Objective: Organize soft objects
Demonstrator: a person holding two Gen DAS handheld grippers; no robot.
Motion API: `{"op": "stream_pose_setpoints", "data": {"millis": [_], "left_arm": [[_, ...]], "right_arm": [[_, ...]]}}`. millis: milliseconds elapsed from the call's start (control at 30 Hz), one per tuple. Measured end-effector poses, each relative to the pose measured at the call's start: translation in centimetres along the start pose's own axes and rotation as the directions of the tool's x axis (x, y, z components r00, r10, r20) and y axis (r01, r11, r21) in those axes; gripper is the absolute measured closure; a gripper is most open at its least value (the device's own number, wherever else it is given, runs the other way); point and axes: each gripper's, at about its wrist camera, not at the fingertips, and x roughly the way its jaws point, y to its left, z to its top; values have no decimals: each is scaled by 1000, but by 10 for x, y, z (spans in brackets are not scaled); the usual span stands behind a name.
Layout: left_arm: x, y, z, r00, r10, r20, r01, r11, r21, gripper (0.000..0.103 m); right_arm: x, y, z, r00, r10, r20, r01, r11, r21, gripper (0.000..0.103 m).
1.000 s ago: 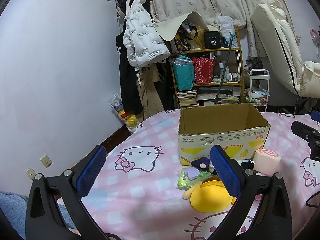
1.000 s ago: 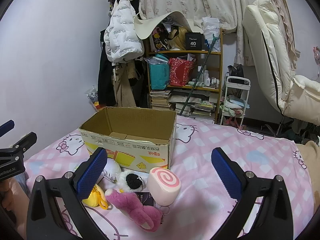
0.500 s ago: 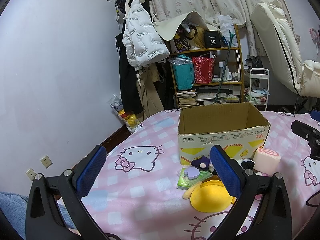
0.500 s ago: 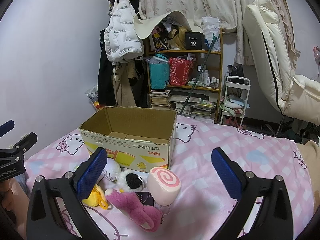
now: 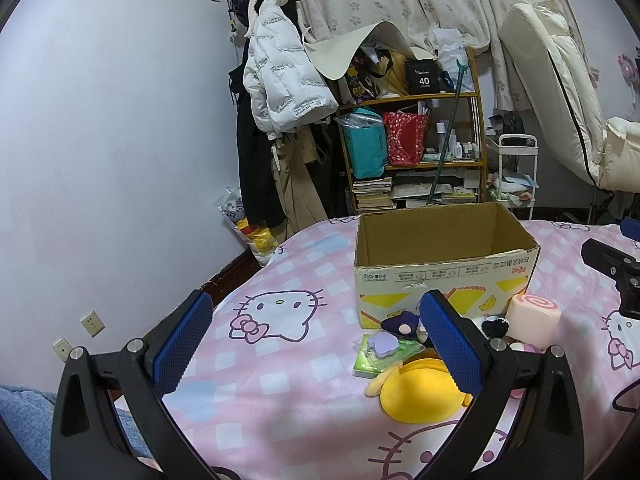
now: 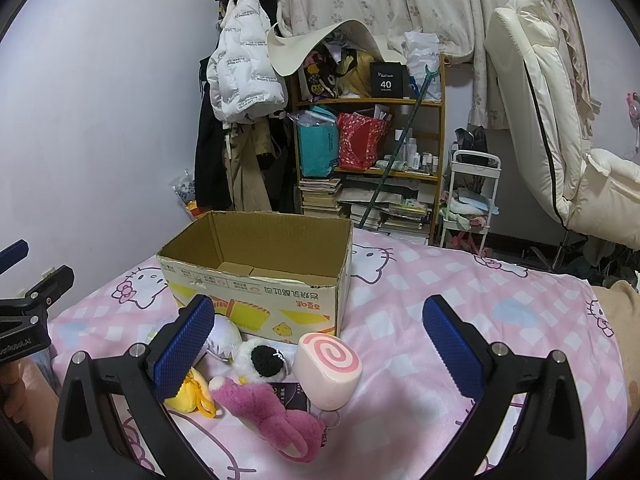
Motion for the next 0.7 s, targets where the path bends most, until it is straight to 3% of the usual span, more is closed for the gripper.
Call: {"op": "stream_pose_setpoints", "data": {"millis": [433, 700], "left_arm": [[11, -6, -3, 997, -45, -69, 47, 999, 23, 1], [25, -17, -8, 982, -109, -156, 115, 993, 31, 1]], "right_arm": [[4, -3, -4, 1000, -4, -22, 4, 1000, 6, 0], [17, -2, -13, 995, 59, -86, -56, 998, 31, 0]]}}
